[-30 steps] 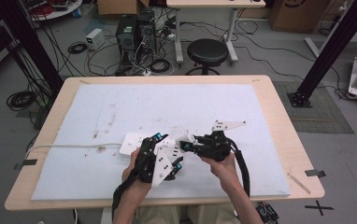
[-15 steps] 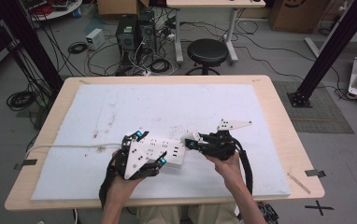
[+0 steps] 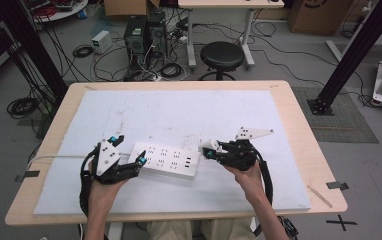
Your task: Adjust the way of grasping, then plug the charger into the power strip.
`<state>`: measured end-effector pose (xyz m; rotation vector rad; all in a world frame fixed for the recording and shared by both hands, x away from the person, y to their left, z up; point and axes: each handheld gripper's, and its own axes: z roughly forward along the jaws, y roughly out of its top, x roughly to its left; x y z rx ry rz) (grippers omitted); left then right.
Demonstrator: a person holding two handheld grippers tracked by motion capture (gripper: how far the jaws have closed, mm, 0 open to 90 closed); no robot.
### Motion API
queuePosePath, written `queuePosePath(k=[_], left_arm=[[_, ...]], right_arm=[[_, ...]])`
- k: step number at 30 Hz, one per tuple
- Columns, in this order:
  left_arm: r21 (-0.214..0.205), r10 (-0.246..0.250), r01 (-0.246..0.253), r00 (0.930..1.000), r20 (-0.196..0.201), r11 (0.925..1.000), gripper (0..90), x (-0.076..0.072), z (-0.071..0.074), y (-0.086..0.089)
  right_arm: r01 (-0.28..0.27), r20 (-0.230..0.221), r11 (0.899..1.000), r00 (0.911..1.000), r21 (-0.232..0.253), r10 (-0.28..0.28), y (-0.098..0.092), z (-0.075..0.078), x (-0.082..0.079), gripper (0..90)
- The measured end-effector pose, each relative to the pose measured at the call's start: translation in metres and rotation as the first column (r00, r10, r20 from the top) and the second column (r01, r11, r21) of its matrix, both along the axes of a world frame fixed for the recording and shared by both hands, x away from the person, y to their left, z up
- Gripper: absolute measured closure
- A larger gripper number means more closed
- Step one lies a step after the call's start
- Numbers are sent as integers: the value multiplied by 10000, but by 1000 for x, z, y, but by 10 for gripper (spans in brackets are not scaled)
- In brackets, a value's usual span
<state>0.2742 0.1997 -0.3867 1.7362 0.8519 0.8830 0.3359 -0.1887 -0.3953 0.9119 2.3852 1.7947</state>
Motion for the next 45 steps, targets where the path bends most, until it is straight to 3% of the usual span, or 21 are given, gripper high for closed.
queuePosePath(k=[7, 9, 10, 15, 17, 18, 20, 21, 24, 25, 29, 30, 34, 35, 36, 38, 39, 42, 43, 44, 45], left_arm=[[-830, 538, -562, 9981, -308, 9950, 195, 8, -8, 27], [-830, 538, -562, 9981, -308, 9950, 195, 8, -8, 27], [-1010, 794, -839, 9957, -476, 9914, 195, 10, -12, 35], [-1481, 1045, -1121, 9928, -580, 9826, 194, 7, -17, 46], [-1481, 1045, -1121, 9928, -580, 9826, 194, 7, -17, 46], [-1681, 1313, -1409, 9891, -670, 9757, 195, 3, -19, 54], [-1681, 1313, -1409, 9891, -670, 9757, 195, 3, -19, 54], [-1737, 1393, -1498, 9877, -712, 9733, 195, 1, -20, 57], [-1732, 1389, -1497, 9876, -732, 9734, 199, 0, -20, 58], [-1708, 1402, -1510, 9874, -738, 9737, 201, -1, -19, 60], [-1705, 1392, -1493, 9878, -700, 9740, 202, 0, -18, 62], [-1711, 1399, -1496, 9879, -674, 9738, 202, -1, -17, 64], [-1710, 1522, -1602, 9866, -593, 9722, 202, -6, -17, 66], [-1710, 1522, -1602, 9866, -593, 9722, 202, -6, -17, 66], [-1629, 1605, -1683, 9852, -599, 9722, 203, -9, -18, 67], [-1629, 1605, -1683, 9852, -599, 9722, 203, -9, -18, 67], [-1516, 1664, -1732, 9844, -566, 9732, 204, -13, -18, 70], [-1495, 1701, -1764, 9839, -543, 9729, 204, -15, -18, 71], [-1533, 1753, -1810, 9832, -500, 9715, 204, -17, -17, 73], [-1533, 1753, -1810, 9832, -500, 9715, 204, -17, -17, 73], [-1533, 1753, -1810, 9832, -500, 9715, 204, -17, -17, 73]], right_arm=[[149, -20, 9999, 9999, -12, -149, -7, -2, 0, 630], [180, 69, 9998, 9998, -56, -179, -8, -2, 0, 630], [180, 69, 9998, 9998, -56, -179, -8, -2, 0, 630], [154, 70, 9996, 9999, -230, -152, -11, -1, 0, 630], [71, 77, 9990, 9999, -432, -68, -10, 1, 2, 630], [-209, 91, 9953, 9997, -949, 218, -5, 5, 8, 630], [-290, 63, 9933, 9995, -1119, 299, -3, 6, 10, 630], [-488, -28, 9875, 9988, -1498, 489, 2, 8, 14, 630], [-626, -103, 9845, 9980, -1638, 617, 4, 9, 16, 630], [-1007, -126, 9699, 9949, -2216, 1004, 13, 16, 23, 630], [-1097, -199, 9650, 9939, -2382, 1080, 17, 19, 26, 630], [-1251, -326, 9593, 9921, -2531, 1208, 20, 22, 31, 630], [-1708, -516, 9271, 9853, -3338, 1629, 35, 26, 43, 630], [-1708, -516, 9271, 9853, -3338, 1629, 35, 26, 43, 630], [-2027, -632, 9099, 9792, -3619, 1930, 44, 30, 48, 630], [-2053, -588, 9054, 9785, -3715, 1977, 45, 31, 49, 630], [-2213, -486, 8893, 9742, -4003, 2205, 54, 36, 52, 630], [-2262, -490, 8853, 9729, -4064, 2261, 57, 37, 52, 631], [-2339, -514, 8751, 9707, -4238, 2346, 63, 40, 54, 631], [-2339, -514, 8751, 9707, -4238, 2346, 63, 40, 54, 631], [-2526, -548, 8555, 9651, -4520, 2560, 71, 41, 55, 631]])
